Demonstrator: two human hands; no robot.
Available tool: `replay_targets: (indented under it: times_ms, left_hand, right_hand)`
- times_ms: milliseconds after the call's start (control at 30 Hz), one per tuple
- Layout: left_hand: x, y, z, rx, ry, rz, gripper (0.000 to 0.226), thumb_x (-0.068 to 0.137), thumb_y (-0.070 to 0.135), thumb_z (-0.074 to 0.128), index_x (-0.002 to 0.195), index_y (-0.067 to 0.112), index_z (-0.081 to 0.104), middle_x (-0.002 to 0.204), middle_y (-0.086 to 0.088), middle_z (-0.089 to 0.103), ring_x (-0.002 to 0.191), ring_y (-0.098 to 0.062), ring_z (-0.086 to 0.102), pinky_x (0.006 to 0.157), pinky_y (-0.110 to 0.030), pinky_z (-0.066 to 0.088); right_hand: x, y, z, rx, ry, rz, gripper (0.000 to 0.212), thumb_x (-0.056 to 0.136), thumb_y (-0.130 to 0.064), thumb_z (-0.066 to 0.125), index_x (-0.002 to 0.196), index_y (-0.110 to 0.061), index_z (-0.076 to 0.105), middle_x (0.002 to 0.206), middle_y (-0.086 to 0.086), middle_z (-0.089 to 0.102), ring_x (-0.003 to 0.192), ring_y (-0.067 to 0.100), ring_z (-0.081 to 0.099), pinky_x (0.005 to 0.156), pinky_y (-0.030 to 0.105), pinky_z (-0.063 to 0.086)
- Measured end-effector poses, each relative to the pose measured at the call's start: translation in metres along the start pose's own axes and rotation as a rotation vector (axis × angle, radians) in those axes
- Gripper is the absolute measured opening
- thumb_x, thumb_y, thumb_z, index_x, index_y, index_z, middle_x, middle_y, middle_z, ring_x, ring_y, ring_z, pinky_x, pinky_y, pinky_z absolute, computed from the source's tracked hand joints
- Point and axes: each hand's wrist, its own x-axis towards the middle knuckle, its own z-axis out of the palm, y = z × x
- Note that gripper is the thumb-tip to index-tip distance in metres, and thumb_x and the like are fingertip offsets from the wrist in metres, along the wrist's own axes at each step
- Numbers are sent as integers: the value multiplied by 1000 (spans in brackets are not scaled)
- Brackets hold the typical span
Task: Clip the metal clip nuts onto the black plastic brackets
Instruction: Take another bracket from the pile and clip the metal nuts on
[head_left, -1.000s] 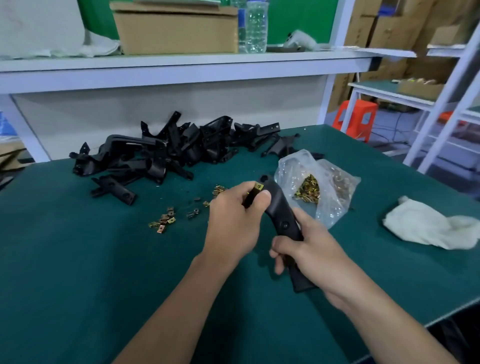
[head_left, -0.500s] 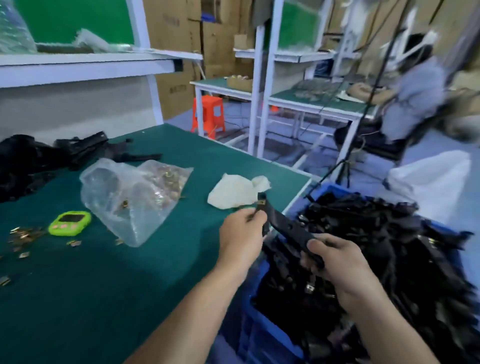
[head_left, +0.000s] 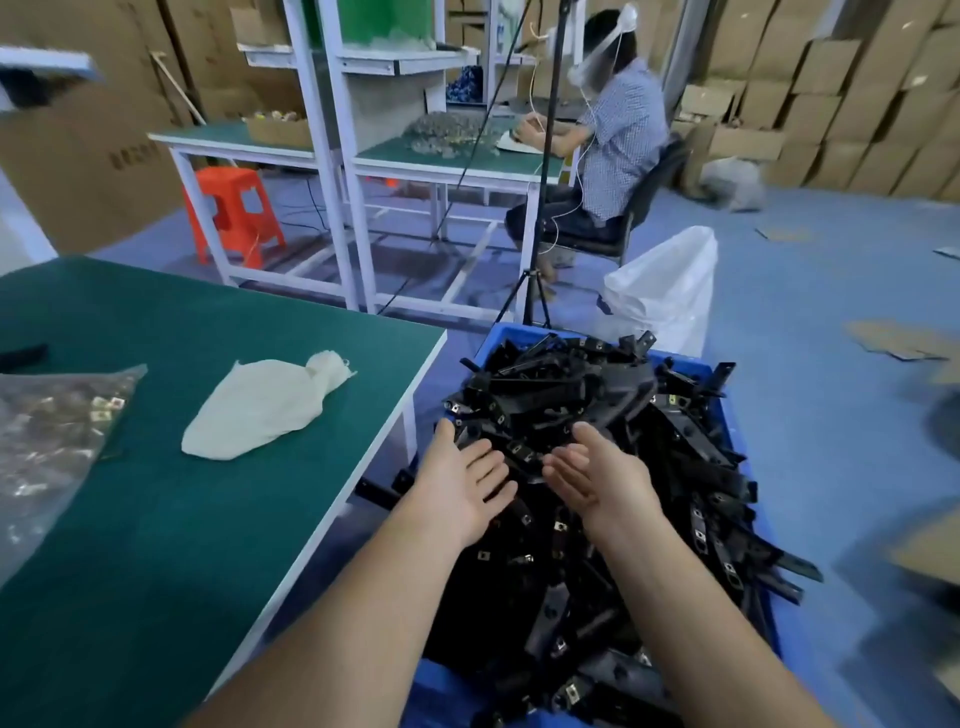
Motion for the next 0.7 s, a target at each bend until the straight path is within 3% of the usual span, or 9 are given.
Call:
replay_targets:
  times_ms: [100,200,267,333,367,433,500,600,700]
  left_hand:
    - [5,4,5,35,-22,-5,76,104,66,28,148,7,51,156,-14,47,139,-29,49,99,-42,46]
    - [7,6,0,13,-46,5,76,104,67,27,138,8,62,149,-16,54,119,-23,58,103,-31,43]
    - [2,7,-9,-23,-24,20,77,103,67,29,126,6,69,134,-15,67,88,-16,61,75,-22,47]
    - [-7,14,-17,-51,-37,26,76,103,66,32,118,4,72,120,-12,73,51,-12,59,45,-19,46]
    - [-14,21,-21,-37,-53,41,74,104,65,33,114,4,74,117,-12,74,45,-13,60,40,-17,45]
    - [-31,38,-26,53,-47,115,64,105,58,38,108,7,77,114,-10,77,64,-15,68,51,-19,51]
    - [-52,54,-32,215,8,238,39,101,43,54,100,14,81,105,-5,79,80,-17,67,60,-23,49]
    - [-89,76,-51,339,94,463,16,92,23,65,85,20,79,80,4,76,69,-12,66,50,-19,39]
    - [-133,100,-86,268,192,687,21,92,11,59,92,16,80,84,-2,79,66,-9,68,46,-13,38]
  right_hand:
    - [-16,27,17,47,-49,58,18,97,-11,66,93,7,66,78,16,75,60,24,73,53,29,60]
    - [-34,45,36,88,-131,109,15,95,2,59,85,6,69,71,16,72,61,26,70,57,31,61]
    - [-46,50,46,73,-188,118,22,93,5,58,75,3,72,73,16,74,62,25,70,62,30,62]
    - [-60,51,59,57,-242,131,18,93,4,58,82,4,72,76,17,75,60,23,71,58,28,61]
    - [-67,52,66,55,-269,134,16,93,3,57,87,5,72,77,17,75,59,22,71,57,27,61]
    - [-83,53,84,51,-310,106,17,95,4,54,94,5,71,77,15,75,60,21,70,59,27,60]
    - [-101,55,106,17,-376,67,18,95,2,54,91,-1,71,76,12,73,60,18,68,58,26,56]
    - [-136,61,142,11,-489,41,30,97,4,46,76,-14,57,64,4,57,47,9,55,46,17,38]
    - [-176,81,182,-40,-579,-22,36,96,8,42,73,-16,53,63,-2,51,49,4,52,44,14,36]
